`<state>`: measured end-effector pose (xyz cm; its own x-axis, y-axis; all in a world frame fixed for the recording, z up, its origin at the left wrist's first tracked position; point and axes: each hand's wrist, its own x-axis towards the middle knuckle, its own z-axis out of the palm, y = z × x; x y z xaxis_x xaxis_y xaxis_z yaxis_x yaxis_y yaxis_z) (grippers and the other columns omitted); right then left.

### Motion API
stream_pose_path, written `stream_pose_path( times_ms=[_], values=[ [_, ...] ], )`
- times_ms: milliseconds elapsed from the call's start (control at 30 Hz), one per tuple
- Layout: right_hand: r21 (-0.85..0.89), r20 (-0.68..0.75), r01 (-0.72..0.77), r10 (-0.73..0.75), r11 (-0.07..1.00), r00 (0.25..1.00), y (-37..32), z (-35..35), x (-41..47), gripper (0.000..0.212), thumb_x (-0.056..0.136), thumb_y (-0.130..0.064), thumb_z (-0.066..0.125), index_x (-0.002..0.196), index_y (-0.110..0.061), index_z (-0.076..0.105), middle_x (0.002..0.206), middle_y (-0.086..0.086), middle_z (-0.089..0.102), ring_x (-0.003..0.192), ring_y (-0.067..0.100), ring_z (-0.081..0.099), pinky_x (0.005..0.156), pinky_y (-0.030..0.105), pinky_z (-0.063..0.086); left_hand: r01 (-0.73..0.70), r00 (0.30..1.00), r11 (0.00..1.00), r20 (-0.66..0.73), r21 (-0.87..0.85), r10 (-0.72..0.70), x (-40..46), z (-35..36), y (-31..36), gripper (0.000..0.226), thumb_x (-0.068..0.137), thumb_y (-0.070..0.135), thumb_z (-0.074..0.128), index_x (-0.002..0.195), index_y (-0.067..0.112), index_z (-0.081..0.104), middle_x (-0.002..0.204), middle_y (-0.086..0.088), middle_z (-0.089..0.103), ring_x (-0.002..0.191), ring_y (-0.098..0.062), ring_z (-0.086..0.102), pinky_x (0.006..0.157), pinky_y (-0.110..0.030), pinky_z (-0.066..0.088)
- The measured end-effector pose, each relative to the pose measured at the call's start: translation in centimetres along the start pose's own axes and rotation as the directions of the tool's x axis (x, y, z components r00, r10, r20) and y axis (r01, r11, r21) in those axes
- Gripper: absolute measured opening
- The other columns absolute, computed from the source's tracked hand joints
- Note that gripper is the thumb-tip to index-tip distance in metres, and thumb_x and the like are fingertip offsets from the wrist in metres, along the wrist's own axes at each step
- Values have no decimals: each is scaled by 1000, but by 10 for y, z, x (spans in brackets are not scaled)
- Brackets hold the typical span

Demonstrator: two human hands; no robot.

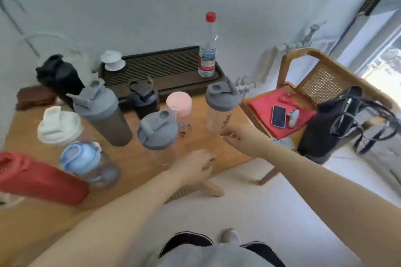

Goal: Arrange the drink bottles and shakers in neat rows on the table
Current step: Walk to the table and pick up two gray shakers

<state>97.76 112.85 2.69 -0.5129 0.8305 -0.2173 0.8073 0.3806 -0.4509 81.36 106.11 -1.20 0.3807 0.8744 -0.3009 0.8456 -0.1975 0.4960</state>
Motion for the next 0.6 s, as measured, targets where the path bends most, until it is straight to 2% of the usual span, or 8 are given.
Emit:
stream_pose_path(
  times_ms=[100,167,233,300,367,433,500,600],
  values=[
    [-95,-78,289,-297,953,952,-2,-20,16,24,93,-15,45,107,-8,63,103,11,68,94,30,61,73,31,43,78,990,997,-115,5,-77,-7,-9,13,38,94,21,45,132,21,47,132,1,52,103,-18,56,87,-29,45],
    [-123,-219,479,-495,869,841,-10,-31,20,26,91,-18,43,98,-6,65,90,13,68,82,33,62,65,34,46,106,951,993,-286,-49,-116,-19,-21,22,35,93,20,47,128,22,51,122,4,60,89,-11,56,81,-26,48],
    [-182,-387,594,-612,784,689,-13,-34,24,25,88,-20,43,96,-8,63,91,13,67,85,33,60,70,40,50,74,848,997,-525,-24,-76,-34,-33,29,32,91,21,48,121,18,58,107,2,68,82,-5,58,76,-20,51],
    [-209,-517,586,-597,783,614,-11,-34,31,25,85,-22,49,107,-13,56,112,11,61,105,28,50,86,41,42,89,672,994,-740,68,-9,-48,-44,29,32,87,24,46,111,13,63,99,-2,71,87,-5,58,80,-15,46],
    [-105,-556,495,-464,862,690,-5,-37,43,43,82,-30,54,122,-19,45,136,8,43,125,26,34,100,43,31,223,512,970,-859,98,-31,-57,-52,20,34,84,26,47,111,10,61,107,-9,67,102,-15,54,90,-26,45],
    [15,-491,346,-294,938,820,4,-39,55,65,81,-38,62,136,-19,33,151,9,23,139,30,19,111,48,19,400,445,916,-867,-31,-223,-61,-60,9,45,83,33,53,122,10,53,124,-14,57,117,-23,46,98,-40,41],
    [11,-383,226,-205,974,901,15,-38,64,85,78,-43,67,144,-19,20,157,9,10,144,31,8,115,48,10,557,504,813,-709,-169,-492,-59,-64,2,68,81,43,61,139,17,36,146,-12,35,134,-27,30,108,-45,30],
    [47,-337,241,-211,969,917,30,-40,78,102,70,-44,75,146,-20,11,157,5,9,143,29,13,115,48,14,673,613,738,-518,-52,-596,-41,-65,3,88,77,56,61,146,32,12,157,-8,11,142,-30,15,112,-45,24]
  ],
)
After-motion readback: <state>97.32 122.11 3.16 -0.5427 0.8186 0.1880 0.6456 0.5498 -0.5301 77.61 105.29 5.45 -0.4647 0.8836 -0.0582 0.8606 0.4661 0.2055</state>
